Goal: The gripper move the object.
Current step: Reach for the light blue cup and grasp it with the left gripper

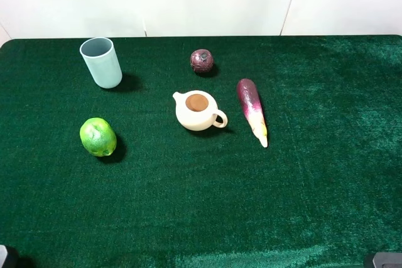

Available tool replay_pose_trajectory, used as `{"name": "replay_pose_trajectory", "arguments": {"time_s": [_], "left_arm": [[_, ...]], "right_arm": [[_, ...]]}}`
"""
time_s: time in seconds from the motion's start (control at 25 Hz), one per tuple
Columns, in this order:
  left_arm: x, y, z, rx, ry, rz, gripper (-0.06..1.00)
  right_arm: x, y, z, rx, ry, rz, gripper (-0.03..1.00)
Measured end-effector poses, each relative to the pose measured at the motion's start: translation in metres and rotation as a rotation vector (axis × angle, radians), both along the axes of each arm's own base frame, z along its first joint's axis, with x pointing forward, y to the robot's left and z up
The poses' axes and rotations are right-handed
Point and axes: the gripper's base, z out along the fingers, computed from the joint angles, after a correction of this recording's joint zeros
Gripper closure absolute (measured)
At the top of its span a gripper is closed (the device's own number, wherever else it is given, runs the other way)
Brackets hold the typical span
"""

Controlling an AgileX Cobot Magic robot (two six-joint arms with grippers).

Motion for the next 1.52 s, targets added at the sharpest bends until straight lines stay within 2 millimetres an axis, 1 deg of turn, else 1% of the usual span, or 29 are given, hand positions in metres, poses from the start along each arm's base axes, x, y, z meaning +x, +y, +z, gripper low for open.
{"name": "replay_pose_trajectory", "arguments": {"time_s": [0.6, 0.76, 0.92, 1.04, 1.28, 1.52], "left_arm": [[0.000, 0.000, 0.000, -0.024, 0.001, 0.016, 0.00], [0.004, 0.000, 0.006, -0.033, 0.056, 0.023, 0.00], [0.020, 0.000, 0.019, -0.031, 0.135, 0.024, 0.00], [0.036, 0.000, 0.029, -0.030, 0.201, 0.025, 0.00], [0.074, 0.000, 0.042, -0.002, 0.336, 0.003, 0.01], [0.116, 0.000, 0.050, 0.027, 0.397, -0.023, 0.01]], "right_arm": [[0.000, 0.000, 0.000, 0.000, 0.000, 0.000, 0.28], [0.000, 0.000, 0.000, 0.000, 0.000, 0.000, 0.28], [0.000, 0.000, 0.000, 0.000, 0.000, 0.000, 0.28], [0.000, 0.000, 0.000, 0.000, 0.000, 0.000, 0.28], [0.000, 0.000, 0.000, 0.000, 0.000, 0.000, 0.28], [0.000, 0.000, 0.000, 0.000, 0.000, 0.000, 0.28]]}}
